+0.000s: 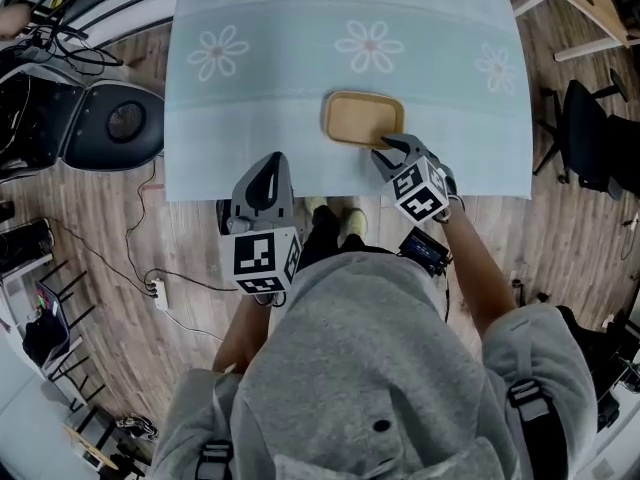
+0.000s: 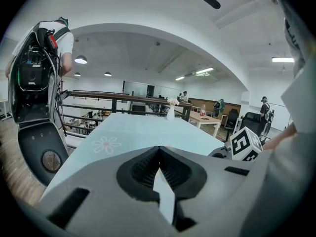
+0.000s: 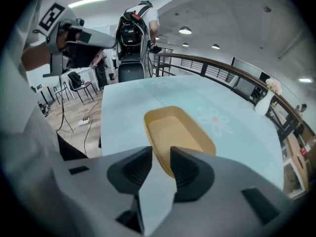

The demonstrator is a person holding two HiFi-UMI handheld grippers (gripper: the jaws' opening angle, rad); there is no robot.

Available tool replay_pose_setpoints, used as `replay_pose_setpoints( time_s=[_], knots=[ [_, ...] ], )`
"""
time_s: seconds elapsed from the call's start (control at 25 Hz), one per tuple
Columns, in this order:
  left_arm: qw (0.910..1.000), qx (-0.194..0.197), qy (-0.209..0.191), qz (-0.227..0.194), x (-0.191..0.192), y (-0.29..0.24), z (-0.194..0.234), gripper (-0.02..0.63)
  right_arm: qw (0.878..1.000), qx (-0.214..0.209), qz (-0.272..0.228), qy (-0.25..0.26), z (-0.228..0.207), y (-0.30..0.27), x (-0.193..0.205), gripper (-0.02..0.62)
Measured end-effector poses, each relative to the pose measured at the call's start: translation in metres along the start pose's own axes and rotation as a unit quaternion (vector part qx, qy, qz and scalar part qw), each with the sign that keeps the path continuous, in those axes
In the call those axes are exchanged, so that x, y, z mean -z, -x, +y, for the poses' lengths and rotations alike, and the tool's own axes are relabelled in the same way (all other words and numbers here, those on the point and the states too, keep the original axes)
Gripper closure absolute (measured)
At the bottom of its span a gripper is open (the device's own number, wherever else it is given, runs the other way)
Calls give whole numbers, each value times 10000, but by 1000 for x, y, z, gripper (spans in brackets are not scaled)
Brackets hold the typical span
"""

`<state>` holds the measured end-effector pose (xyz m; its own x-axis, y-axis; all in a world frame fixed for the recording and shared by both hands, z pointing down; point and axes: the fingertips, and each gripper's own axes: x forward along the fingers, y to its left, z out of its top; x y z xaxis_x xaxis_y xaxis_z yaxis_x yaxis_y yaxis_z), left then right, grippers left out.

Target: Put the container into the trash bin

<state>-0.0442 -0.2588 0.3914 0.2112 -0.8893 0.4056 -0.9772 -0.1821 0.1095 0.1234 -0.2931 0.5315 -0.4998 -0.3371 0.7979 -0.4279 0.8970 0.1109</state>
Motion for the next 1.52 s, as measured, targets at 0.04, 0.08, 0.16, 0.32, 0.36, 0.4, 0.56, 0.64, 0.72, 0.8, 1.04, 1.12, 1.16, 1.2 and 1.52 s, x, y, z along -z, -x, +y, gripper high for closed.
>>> replay_pose_setpoints(
  time_s=[0.04,0.08,0.16,0.32,0.36,0.4,0.56,0.64,0.72,0.8,1.04,1.12,1.16,1.2,1.52],
  knots=[
    [10000,-8,8,2,0,0,1,587,9999,-20,87,103,2,-3,2,482],
    [10000,-18,15,3,-1,1,3,586,9996,-46,164,205,4,-5,4,482],
    [10000,-36,26,8,-1,2,6,587,9988,-98,293,384,8,-10,6,482],
    [10000,-45,43,34,1,4,10,587,9972,-153,455,565,13,-19,9,483],
    [10000,-55,44,32,1,5,10,586,9971,-171,483,563,13,-21,10,483],
    [10000,-70,41,26,1,6,11,587,9970,-177,511,555,12,-23,10,483],
    [9999,-113,27,13,2,11,9,586,9961,-76,645,601,10,-28,18,489],
    [9999,-133,26,4,3,13,8,586,9951,15,736,653,8,-30,22,507],
    [9999,-158,26,-3,3,16,8,588,9945,87,769,711,6,-31,23,522],
    [9998,-179,24,-13,4,19,8,588,9946,83,752,711,7,-32,22,542],
    [9997,-250,30,-72,6,31,6,586,9988,-30,439,205,10,-22,13,557],
    [9996,-261,25,-93,7,36,4,586,9995,-54,316,37,11,-16,10,558],
    [9996,-266,21,-108,7,38,4,587,9996,-81,263,-41,11,-14,8,558],
    [9996,-271,16,-124,7,41,3,587,9996,-116,207,-134,12,-11,7,558],
    [9993,-310,-25,-213,12,63,-6,586,9941,-206,-403,-986,18,11,-1,560]
  ],
)
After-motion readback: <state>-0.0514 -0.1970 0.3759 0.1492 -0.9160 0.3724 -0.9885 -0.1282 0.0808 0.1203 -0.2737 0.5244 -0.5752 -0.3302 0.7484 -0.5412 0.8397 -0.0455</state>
